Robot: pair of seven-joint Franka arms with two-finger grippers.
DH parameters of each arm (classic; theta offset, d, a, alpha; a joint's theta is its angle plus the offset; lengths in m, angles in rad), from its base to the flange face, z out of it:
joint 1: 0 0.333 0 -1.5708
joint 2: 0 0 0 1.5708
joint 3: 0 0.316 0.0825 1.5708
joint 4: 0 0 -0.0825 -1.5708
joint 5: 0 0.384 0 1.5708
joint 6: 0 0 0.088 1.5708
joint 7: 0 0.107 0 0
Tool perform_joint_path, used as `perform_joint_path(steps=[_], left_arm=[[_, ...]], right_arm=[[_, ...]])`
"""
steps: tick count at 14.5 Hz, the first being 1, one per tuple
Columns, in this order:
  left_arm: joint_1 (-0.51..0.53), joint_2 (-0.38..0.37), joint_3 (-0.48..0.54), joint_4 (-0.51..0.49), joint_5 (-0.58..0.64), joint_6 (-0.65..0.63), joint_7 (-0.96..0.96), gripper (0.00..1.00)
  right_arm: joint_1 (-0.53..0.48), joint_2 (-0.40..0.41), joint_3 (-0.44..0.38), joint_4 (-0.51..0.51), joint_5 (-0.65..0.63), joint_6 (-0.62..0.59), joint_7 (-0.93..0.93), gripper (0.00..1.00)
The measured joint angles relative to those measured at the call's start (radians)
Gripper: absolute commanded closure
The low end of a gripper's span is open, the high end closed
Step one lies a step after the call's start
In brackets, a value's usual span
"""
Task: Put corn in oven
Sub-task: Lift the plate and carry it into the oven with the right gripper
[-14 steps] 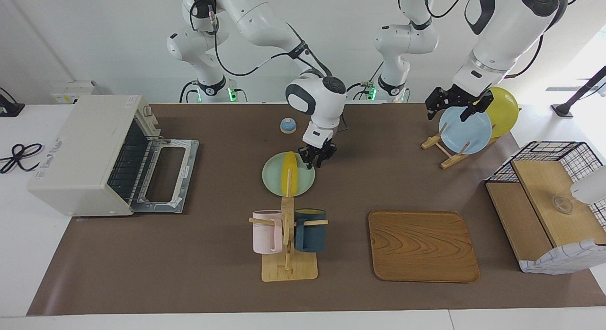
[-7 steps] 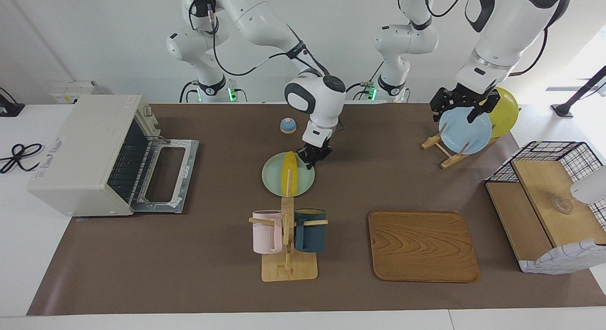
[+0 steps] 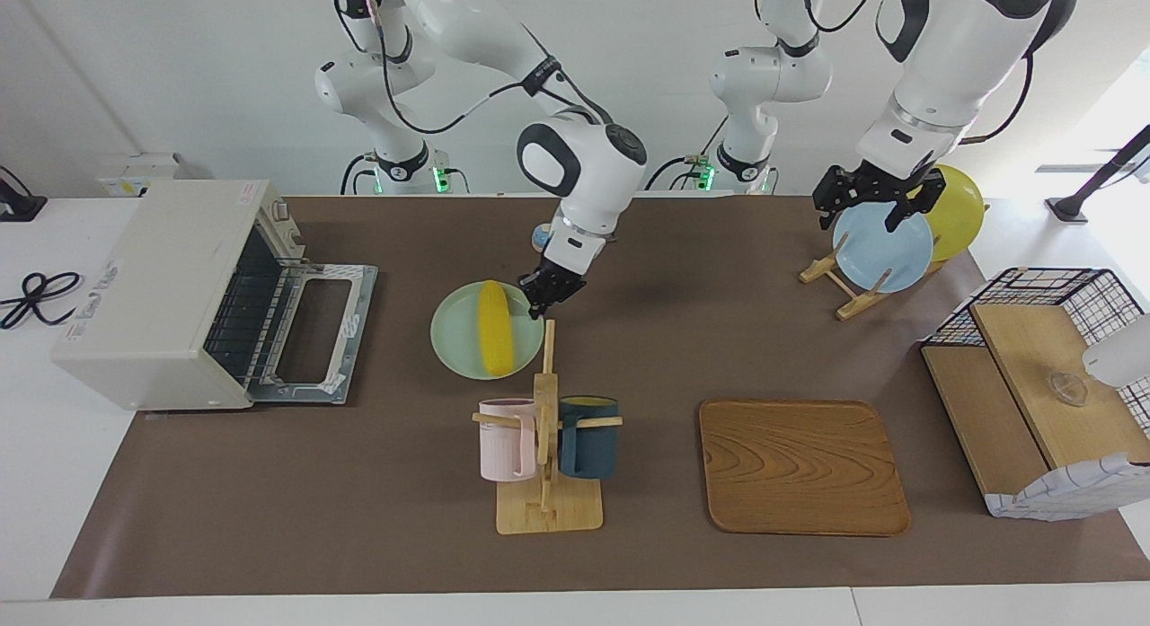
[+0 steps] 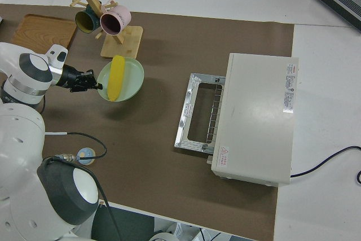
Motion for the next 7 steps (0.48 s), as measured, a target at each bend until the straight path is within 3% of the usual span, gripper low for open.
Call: perform_joint_path(steps=[4,7], left_arm=[[0.003,0.0,0.0,0.0,-0.002,0.001,-0.027,0.0],[0.004,0.0,0.0,0.0,-0.002,0.001,-0.029,0.0]], right_arm=[[-0.174,-0.174,-0.002,-0.113,0.112,-0.03,-0.193,1.0],[-0.24,-0.292,-0.002,-0.247,0.119,-0.037,-0.212,1.0]])
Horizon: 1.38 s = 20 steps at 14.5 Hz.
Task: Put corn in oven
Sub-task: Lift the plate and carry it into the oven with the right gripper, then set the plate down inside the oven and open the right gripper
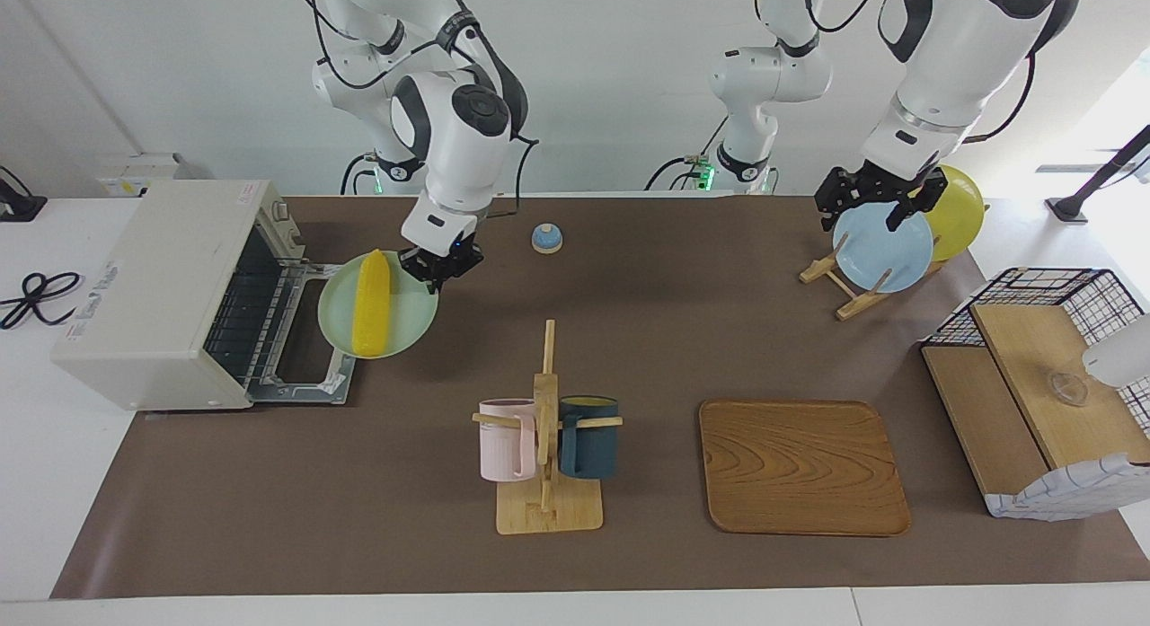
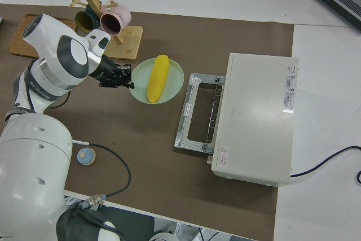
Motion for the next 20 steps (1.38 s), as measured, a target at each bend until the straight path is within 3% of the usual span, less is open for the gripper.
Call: perform_joint_path(steps=[3,7,12,17,20], left_arm=[[0.0,0.0,0.0,0.0,-0.003,0.001,-0.005,0.0],[0.001,0.0,0.0,0.0,-0.008,0.005,-0.007,0.0],[0.001,0.0,-0.001,0.0,-0.008,0.007,-0.007,0.0],[0.001,0.0,-0.001,0.0,-0.008,0.011,-0.007,0.0],[0.001,0.0,-0.002,0.0,-0.009,0.014,-0.007,0.0]], right_arm=[[-0.114,-0.096,0.0,-0.096,0.024,0.0,-0.103,1.0],[-0.314,-0.119,-0.008,-0.131,0.096,0.035,-0.312,1.0],[-0.353,-0.125,-0.007,-0.197,0.096,0.099,-0.352,1.0],[-0.504,-0.129,-0.009,-0.228,0.096,0.152,-0.524,1.0],[-0.53,-0.141,-0.009,-0.259,0.097,0.187,-0.546,1.0]])
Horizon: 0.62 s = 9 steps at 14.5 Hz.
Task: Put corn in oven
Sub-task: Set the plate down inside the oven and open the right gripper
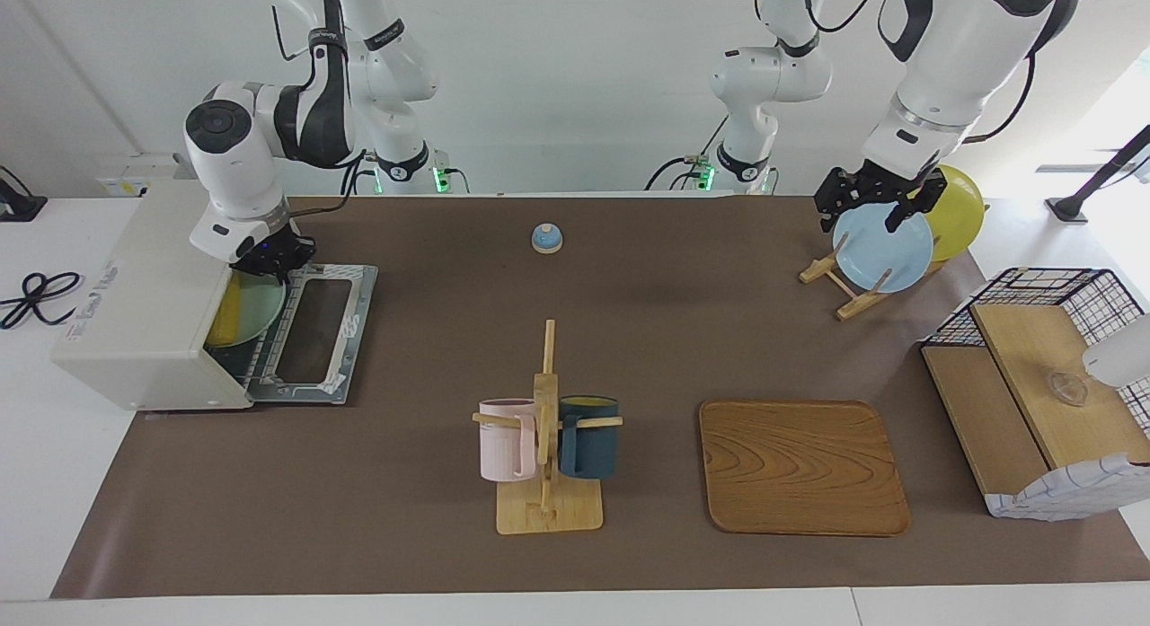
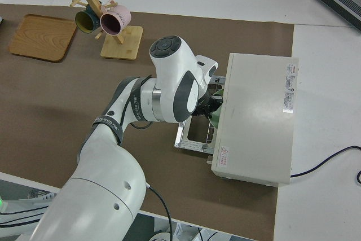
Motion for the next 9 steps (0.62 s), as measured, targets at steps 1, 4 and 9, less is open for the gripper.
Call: perform_joint_path(steps=[1,4,9], left_arm=[[0.0,0.0,0.0,0.0,0.0,0.001,0.0,0.0],[0.0,0.0,0.0,0.0,-0.02,0.002,-0.001,0.0],[0.001,0.0,0.002,0.0,-0.03,0.003,-0.002,0.0]], right_arm=[[0.0,-0.004,0.0,-0.004,0.0,0.0,0.0,0.94],[-0.002,-0.01,0.001,-0.01,0.0,0.0,0.0,0.68],[-0.002,-0.01,0.01,-0.016,0.003,0.0,0.0,0.64]])
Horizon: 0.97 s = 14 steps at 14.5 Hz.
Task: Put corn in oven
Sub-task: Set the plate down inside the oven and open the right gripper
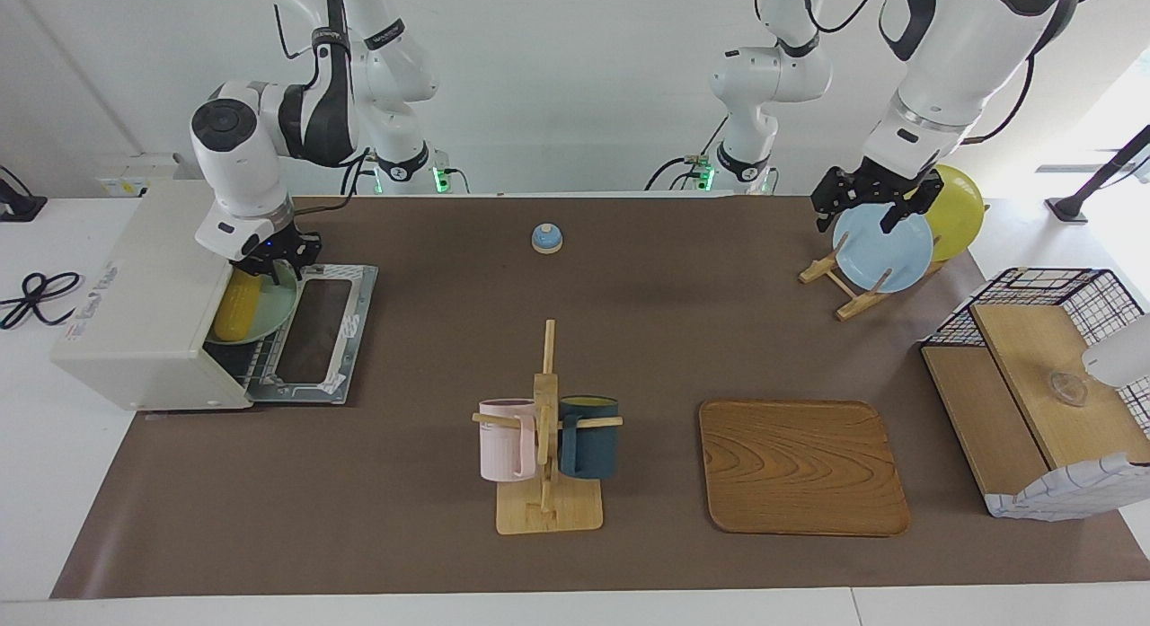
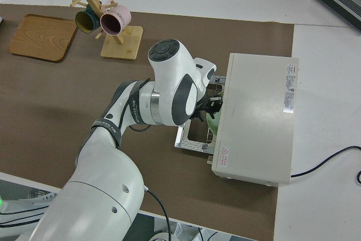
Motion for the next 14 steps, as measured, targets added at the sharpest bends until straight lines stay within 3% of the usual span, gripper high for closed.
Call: perform_joint_path(steps=[5,7,9,14], left_arm=[[0.0,0.001,-0.001,0.0,-0.001,0.001,0.0,0.0],[0.0,0.001,-0.002,0.001,-0.001,0.002,0.0,0.0],[0.0,0.001,-0.002,0.005,-0.001,0.004,0.0,0.0],[0.0,0.001,-0.001,0.006,-0.001,0.005,0.0,0.0]], right_arm=[[0.0,0.0,-0.001,0.0,0.034,0.001,0.0,0.66],[0.014,0.0,0.001,0.004,0.081,0.008,0.0,0.81],[0.07,0.0,0.002,0.012,0.139,0.018,0.032,1.0],[0.287,0.032,0.009,-0.003,0.154,0.057,0.355,1.0]])
